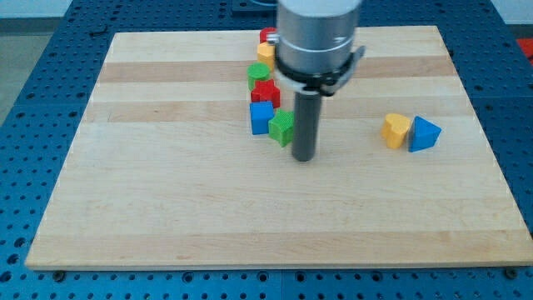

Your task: Move the green star closer to yellow heart

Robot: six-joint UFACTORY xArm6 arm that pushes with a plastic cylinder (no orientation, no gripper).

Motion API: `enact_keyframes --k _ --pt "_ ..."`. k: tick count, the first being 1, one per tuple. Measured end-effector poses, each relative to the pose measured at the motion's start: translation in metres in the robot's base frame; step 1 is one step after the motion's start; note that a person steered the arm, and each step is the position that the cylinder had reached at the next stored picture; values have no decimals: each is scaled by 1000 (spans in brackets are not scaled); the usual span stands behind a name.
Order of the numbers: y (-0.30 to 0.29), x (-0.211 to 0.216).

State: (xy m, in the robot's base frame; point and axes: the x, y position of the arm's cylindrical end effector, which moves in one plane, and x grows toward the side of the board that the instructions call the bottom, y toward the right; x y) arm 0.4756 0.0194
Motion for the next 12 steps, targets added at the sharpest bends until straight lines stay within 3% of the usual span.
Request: enact_keyframes --k 2,4,7,10,12 --pt "-70 -13" --pt "-44 -33" --pt "60 -49" --pt "9 -52" --pt "-9 -78"
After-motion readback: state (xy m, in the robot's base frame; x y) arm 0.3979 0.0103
